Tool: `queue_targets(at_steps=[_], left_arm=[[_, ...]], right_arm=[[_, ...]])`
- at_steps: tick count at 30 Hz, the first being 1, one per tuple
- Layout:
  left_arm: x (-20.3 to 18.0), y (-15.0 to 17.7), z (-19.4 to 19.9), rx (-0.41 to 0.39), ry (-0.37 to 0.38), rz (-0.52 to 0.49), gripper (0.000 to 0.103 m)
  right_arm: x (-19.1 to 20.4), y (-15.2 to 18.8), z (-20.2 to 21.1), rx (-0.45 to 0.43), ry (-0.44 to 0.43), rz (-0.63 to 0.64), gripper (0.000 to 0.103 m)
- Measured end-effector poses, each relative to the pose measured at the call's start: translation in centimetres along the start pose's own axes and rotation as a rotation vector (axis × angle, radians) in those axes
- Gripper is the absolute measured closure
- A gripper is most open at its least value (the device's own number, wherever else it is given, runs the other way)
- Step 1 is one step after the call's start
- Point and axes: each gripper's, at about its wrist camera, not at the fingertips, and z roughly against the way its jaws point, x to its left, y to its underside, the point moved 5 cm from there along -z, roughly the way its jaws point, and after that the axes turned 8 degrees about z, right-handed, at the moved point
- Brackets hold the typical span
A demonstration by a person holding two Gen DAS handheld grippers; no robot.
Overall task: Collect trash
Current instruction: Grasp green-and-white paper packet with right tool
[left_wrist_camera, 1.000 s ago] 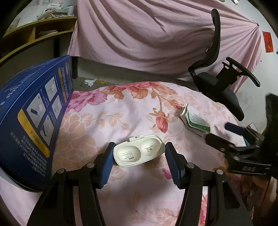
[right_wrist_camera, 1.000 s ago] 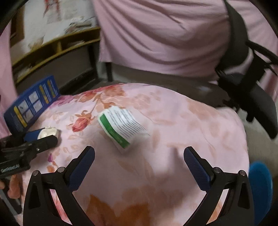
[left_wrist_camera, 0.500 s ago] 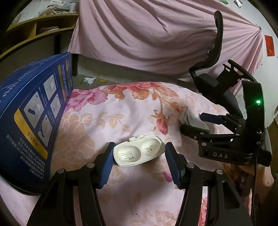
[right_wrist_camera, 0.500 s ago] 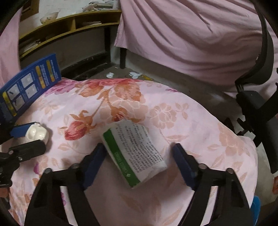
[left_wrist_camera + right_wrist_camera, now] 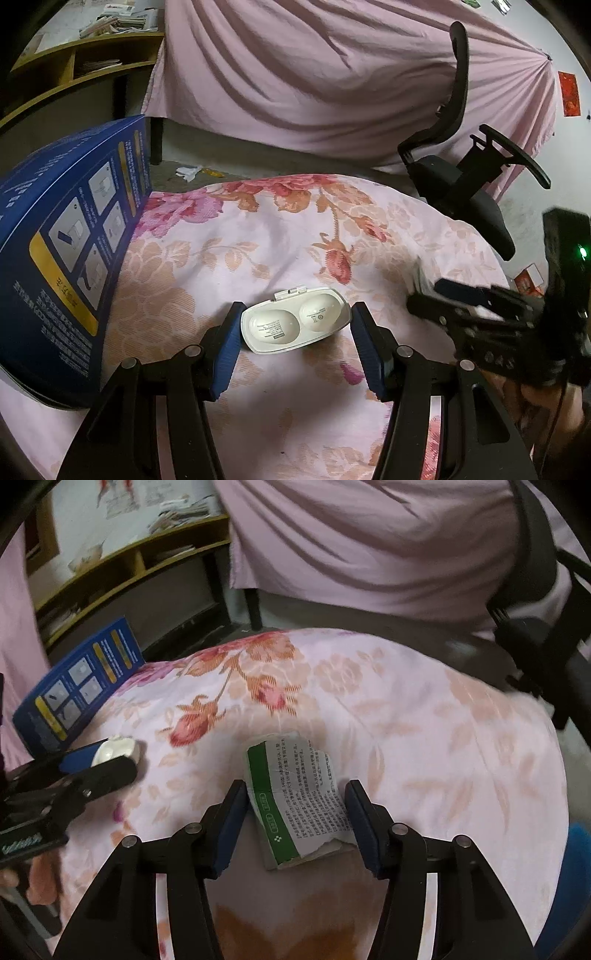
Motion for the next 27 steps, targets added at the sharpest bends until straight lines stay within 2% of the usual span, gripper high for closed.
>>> queue_targets(at_steps=[6, 9, 10, 11, 13, 15, 19, 22, 24, 26, 27], left_arm=[[-1.4, 0.5, 0.2, 0.006, 0.037, -0.031, 0.051], [-2.1, 0.8, 0.3, 0.004, 0.058, -0.044, 0.051], [-2.4, 0.9, 0.3, 0.001, 0.067, -0.050, 0.051], [-2.6, 1.0, 0.4, -0.002, 0.074, -0.054, 0.051], [-3.4, 1.2, 0.6, -0.016, 0.099, -0.066, 0.051], [-4.3, 1.5, 0.9, -0.030, 0.116, -0.082, 0.051], [-5.5, 1.9, 1.0, -0.053, 0.098, -0.134, 0.051], [-5.1, 1.9, 0.5, -0.032, 0.079, -0.119, 0.051], [-4.4, 1.9, 0.0, -0.006, 0.065, -0.091, 0.051], [-3.8, 1.7, -0.2, 0.010, 0.071, -0.060, 0.051], [-3.7, 1.7, -0.2, 0.010, 0.074, -0.054, 0.051]], right_arm=[[0.4, 2.6, 2.6, -0.020, 0.015, -0.068, 0.050], [0.4, 3.9, 4.1, -0.048, 0.055, -0.096, 0.051], [0.2, 4.2, 4.7, -0.063, 0.075, -0.105, 0.057], [0.2, 4.5, 5.1, -0.075, 0.081, -0.113, 0.071], [-0.2, 5.0, 6.7, -0.130, 0.121, -0.144, 0.071], [-0.7, 5.3, 7.6, -0.165, 0.131, -0.172, 0.071], [-1.4, 6.1, 7.3, -0.159, 0.104, -0.227, 0.071], [-1.8, 6.3, 7.1, -0.149, 0.076, -0.246, 0.070], [-1.7, 6.4, 6.9, -0.133, 0.071, -0.253, 0.066], [-1.6, 6.3, 6.6, -0.122, 0.068, -0.251, 0.054], [-1.6, 6.2, 6.4, -0.112, 0.072, -0.247, 0.052]])
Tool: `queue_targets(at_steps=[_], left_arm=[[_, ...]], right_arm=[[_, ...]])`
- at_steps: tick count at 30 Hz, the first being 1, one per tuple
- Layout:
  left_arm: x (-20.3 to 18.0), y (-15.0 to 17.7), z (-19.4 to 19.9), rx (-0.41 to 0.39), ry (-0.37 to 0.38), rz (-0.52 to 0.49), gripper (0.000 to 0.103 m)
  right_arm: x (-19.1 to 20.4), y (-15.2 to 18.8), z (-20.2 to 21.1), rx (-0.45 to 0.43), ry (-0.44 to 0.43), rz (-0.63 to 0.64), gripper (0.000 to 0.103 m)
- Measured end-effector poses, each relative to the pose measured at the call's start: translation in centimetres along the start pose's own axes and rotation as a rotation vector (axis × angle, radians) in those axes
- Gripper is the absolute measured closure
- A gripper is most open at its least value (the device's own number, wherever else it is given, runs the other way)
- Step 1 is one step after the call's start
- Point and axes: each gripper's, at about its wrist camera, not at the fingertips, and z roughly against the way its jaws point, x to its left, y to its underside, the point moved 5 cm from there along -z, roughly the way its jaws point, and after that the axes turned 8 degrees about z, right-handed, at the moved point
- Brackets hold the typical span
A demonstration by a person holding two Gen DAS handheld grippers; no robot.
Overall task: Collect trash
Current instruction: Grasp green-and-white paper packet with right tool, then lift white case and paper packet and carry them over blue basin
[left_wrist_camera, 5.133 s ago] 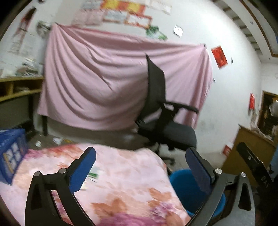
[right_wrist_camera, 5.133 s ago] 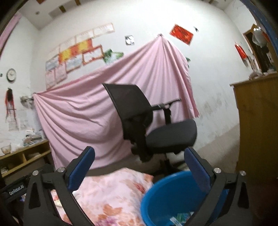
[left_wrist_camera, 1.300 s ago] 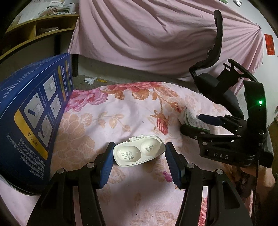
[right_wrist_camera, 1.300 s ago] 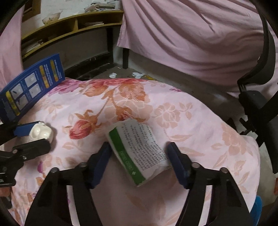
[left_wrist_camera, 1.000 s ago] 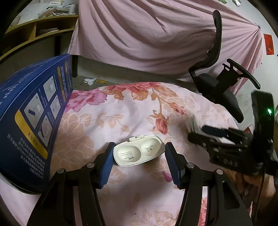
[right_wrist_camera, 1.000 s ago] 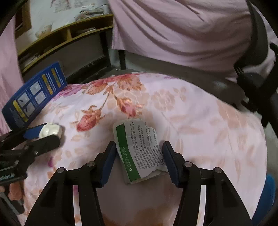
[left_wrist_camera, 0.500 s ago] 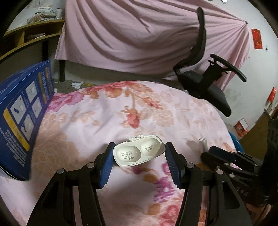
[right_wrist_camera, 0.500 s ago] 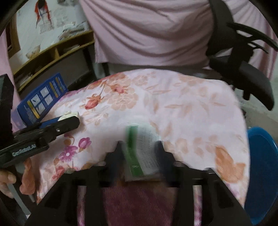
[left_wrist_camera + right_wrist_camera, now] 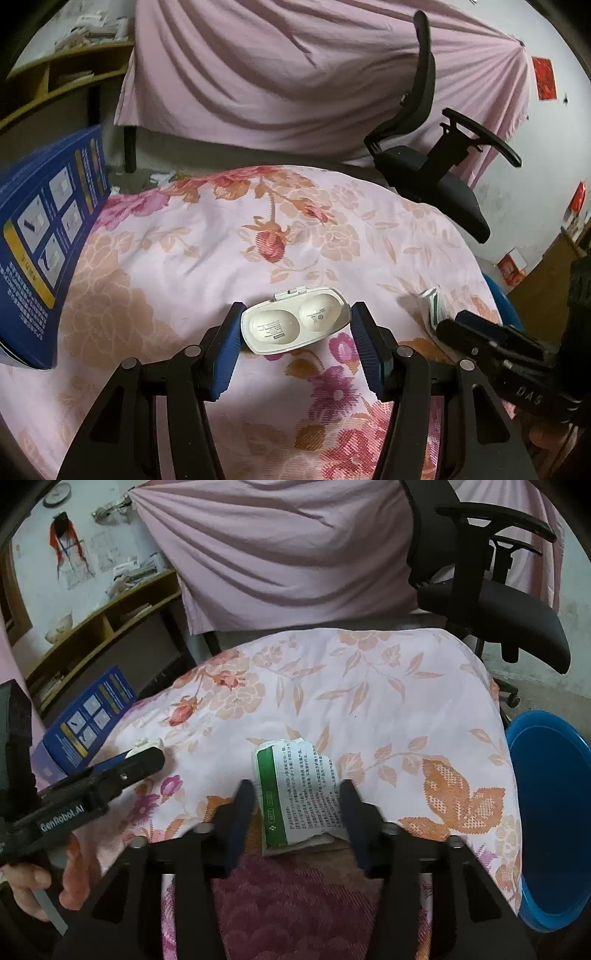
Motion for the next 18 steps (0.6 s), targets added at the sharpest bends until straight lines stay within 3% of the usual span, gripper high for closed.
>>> queue_targets(at_steps=[9, 18], left_arm=[[-0.2, 0.1, 0.1, 0.000, -0.014, -0.022, 0.051], [-0.8, 0.2, 0.1, -0.009, 0.001, -0.041, 0.051]], right_arm=[[0.6, -0.1, -1.7, 0.073, 0.067, 0.069, 0.049], [1.0, 0.6, -1.1, 0.066, 0.126, 0.107, 0.053]])
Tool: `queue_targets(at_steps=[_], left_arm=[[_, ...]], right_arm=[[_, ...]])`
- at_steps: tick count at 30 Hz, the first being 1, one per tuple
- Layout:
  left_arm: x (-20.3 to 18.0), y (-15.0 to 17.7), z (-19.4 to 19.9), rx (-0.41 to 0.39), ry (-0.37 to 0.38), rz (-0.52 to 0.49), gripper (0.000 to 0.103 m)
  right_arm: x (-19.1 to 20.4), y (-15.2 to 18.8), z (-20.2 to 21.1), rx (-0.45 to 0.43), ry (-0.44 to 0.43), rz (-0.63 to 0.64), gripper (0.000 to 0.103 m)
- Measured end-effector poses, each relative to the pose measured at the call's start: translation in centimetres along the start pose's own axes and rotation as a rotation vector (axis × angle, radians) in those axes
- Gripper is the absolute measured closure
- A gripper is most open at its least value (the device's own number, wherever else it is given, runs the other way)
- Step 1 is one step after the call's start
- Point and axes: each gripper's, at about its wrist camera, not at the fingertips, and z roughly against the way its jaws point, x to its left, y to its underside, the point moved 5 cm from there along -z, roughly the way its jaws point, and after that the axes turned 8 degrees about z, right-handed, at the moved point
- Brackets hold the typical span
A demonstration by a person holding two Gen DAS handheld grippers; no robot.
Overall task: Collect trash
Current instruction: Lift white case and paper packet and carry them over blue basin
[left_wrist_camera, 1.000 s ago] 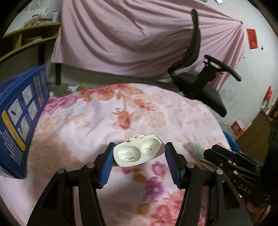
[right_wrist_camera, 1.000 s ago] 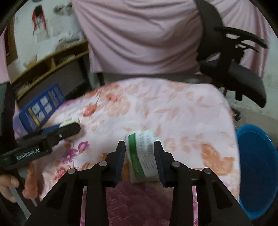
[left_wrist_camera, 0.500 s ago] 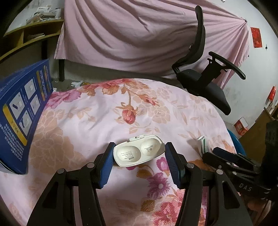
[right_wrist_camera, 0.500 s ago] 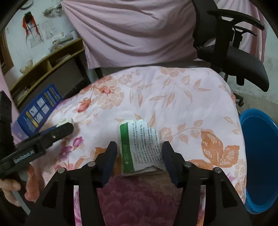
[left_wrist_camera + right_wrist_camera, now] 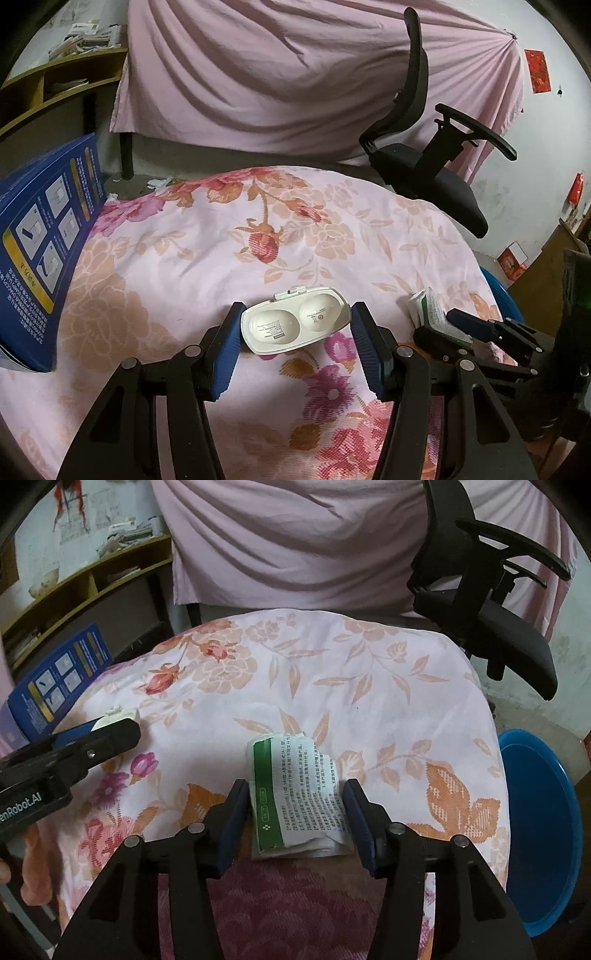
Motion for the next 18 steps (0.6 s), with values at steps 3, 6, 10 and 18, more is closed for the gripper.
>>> queue_targets(at_steps=[3, 6, 10, 18], left_arm=[[-0.2, -0.1, 0.1, -0.014, 0.014, 0.002, 0.051], [-0.5, -0.2, 0.5, -0.040, 0.030, 0.002, 0.051], [-1.5, -0.5, 1.7, -0.116, 0.061, -0.011, 0.051], [-4.0, -1.2, 4.5, -0.307, 0.091, -0.028, 0.051]], right_arm=[[-0.5, 0.4, 0.6, -0.027, -0.020, -0.038, 0.053], [-1.0, 0.6, 1.7, -0.080, -0.022, -0.084, 0.053], [-2.3, 0.7, 3.6, -0.188, -0.021, -0.144, 0.053], [-3.2, 0.3, 7.6, -0.417, -0.002, -0.193, 0.053]])
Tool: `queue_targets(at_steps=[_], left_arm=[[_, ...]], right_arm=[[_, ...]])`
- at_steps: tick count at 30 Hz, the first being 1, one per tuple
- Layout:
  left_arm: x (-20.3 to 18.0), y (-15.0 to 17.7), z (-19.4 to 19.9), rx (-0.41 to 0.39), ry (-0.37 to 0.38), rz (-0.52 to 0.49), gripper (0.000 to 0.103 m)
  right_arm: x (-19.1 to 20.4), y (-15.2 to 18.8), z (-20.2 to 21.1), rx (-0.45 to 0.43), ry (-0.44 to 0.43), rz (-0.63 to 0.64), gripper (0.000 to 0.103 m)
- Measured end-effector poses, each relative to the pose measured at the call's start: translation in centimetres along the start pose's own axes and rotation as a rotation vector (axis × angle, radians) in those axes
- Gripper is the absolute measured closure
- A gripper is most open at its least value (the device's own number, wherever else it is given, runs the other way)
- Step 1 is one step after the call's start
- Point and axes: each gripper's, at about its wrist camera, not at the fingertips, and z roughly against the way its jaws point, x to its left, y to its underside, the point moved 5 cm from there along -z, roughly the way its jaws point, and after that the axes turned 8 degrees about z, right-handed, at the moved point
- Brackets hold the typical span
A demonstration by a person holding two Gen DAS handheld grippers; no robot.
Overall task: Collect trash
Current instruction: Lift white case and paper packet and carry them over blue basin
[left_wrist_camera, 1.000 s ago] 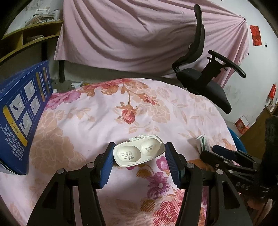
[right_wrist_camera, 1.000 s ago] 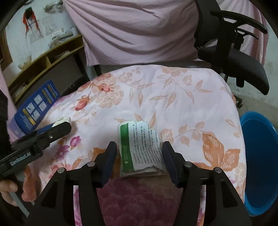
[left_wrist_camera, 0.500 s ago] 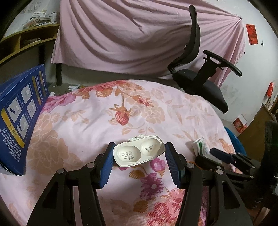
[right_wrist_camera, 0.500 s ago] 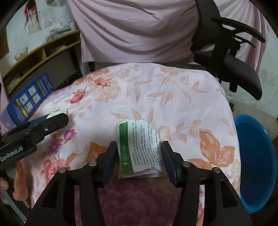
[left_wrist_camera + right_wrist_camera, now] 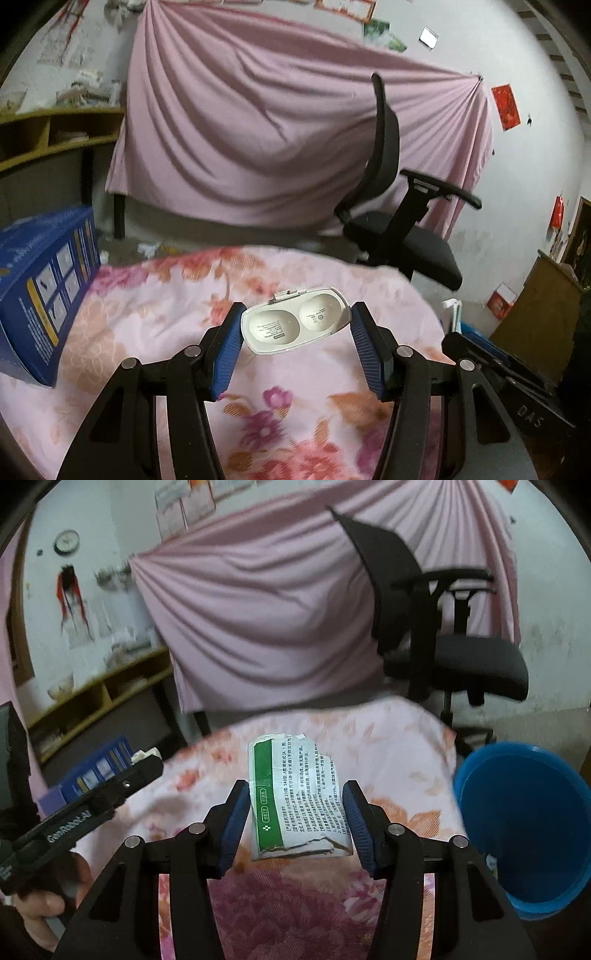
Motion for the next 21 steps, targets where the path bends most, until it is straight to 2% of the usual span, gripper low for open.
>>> queue_targets(at_steps=[5, 10, 15, 21], left_arm=[[-2.2, -0.9, 1.3, -0.089, 0.032, 0.003, 0.051], [-4.4, -0.9, 2.8, -0.168, 0.053, -0.046, 0.051], [-7.9, -0.7, 5.3, -0.280, 0.096, -0.144, 0.051], [-13.0, 0.3, 6.4, -0.344, 0.175, -0.244, 0.051]], right_arm=[[-0.3, -1.5, 2.7, -0.147, 0.052, 0.031, 0.053], [-1.3, -2.6, 5.5, -0.277, 0.135, 0.068, 0.053], [-2.8, -3.1, 8.1, -0.371, 0.207, 0.077, 0.053], [-5.3, -3.4, 11.1, -0.454, 0.308, 0.088, 0.053]])
